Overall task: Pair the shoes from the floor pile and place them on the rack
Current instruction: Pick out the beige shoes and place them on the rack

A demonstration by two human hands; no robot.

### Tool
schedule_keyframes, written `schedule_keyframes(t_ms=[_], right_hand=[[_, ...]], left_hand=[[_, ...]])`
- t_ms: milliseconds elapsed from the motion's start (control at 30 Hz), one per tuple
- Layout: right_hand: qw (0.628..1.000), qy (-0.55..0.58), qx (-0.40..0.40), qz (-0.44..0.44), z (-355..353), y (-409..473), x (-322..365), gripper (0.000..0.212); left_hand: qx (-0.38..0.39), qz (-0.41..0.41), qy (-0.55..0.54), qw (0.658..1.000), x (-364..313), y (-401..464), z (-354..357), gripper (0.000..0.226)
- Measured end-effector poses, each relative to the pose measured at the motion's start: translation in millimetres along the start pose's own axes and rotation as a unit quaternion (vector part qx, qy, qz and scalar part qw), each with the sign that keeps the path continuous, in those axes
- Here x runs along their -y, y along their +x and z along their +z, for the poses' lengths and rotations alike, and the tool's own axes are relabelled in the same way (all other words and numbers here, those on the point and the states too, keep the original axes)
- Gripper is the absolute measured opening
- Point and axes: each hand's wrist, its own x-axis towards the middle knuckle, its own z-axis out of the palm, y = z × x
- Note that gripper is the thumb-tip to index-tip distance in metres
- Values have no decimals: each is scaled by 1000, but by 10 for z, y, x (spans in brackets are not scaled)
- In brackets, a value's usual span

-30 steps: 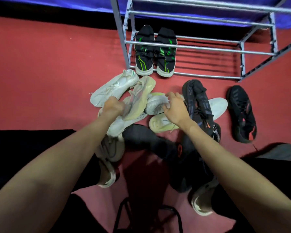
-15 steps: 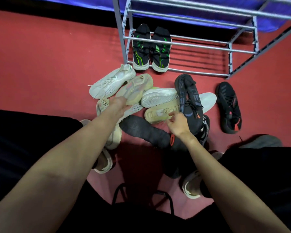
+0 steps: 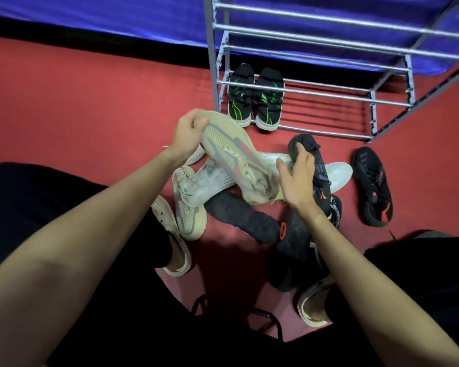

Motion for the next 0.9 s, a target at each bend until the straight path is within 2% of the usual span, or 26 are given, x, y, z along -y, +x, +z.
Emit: schedule_keyframes(t_ms=[133,200,267,333,400,500,533,633,700,767,833,900], right_hand=[[988,46,145,32,9,6,-10,64],[978,37,204,32,55,-23,-1,74],[979,-32,199,-7,116,-22,-33,85],[982,-59,180,-10,143,10,-37,87],[980,-53,192,21,153,65,-29,76],[975,-24,218,31,205,113,-33,27],[977,-6,210,36,235,111,-30,17],[983,38,168,60,334,94,-4,27],[984,66,144,76,420,114,-14,28],[984,90,119,102,510,164,-47,29],[982,105,96,123,600,235,-112,32],[983,100,84,132,659,315,-151,39]], left_hand=[[57,34,4,998,32,21,-36,23],[55,20,-9,998,58,36,-39,23],[62,1,-24,998,47,46,-28,24],[84,-13,-38,996,-5,51,2,25],[100,-30,-52,993,-36,72,69,26],[98,-75,-78,989,-24,140,201,23],[94,-97,-87,987,-9,179,238,23],[97,-177,-84,976,79,344,294,37],[100,-190,13,977,235,467,257,40],[118,-167,167,965,476,586,170,29],[168,-150,314,922,696,664,54,27],[237,-148,409,869,853,706,-47,32]])
